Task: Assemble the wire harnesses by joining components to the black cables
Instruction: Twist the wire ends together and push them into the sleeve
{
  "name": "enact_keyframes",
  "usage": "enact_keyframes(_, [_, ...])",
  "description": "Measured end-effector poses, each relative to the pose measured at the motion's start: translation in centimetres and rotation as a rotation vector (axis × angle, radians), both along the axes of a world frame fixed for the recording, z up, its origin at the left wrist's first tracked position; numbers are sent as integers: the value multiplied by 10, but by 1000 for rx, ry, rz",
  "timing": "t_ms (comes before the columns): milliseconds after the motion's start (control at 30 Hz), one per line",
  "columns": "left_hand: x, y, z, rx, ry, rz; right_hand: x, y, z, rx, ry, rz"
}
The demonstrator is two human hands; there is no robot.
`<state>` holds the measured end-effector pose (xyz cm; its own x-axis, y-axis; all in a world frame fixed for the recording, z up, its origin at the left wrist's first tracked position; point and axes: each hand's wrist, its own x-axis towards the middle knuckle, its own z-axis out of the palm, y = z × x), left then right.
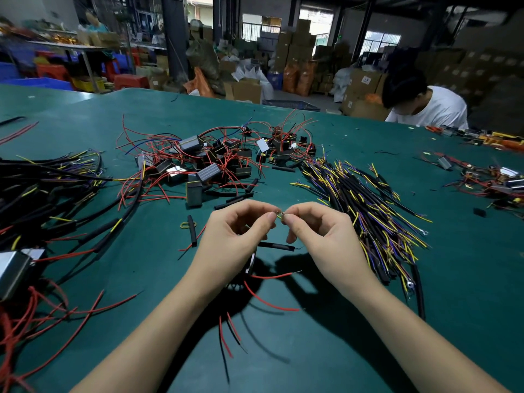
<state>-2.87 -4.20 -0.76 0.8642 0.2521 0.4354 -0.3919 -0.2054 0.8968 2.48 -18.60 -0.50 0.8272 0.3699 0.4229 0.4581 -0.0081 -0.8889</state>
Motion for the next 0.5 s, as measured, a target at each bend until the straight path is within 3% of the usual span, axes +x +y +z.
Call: enact_keyframes(500, [-3,-4,3,11,11,62,-6,1,2,-108,-142,-71])
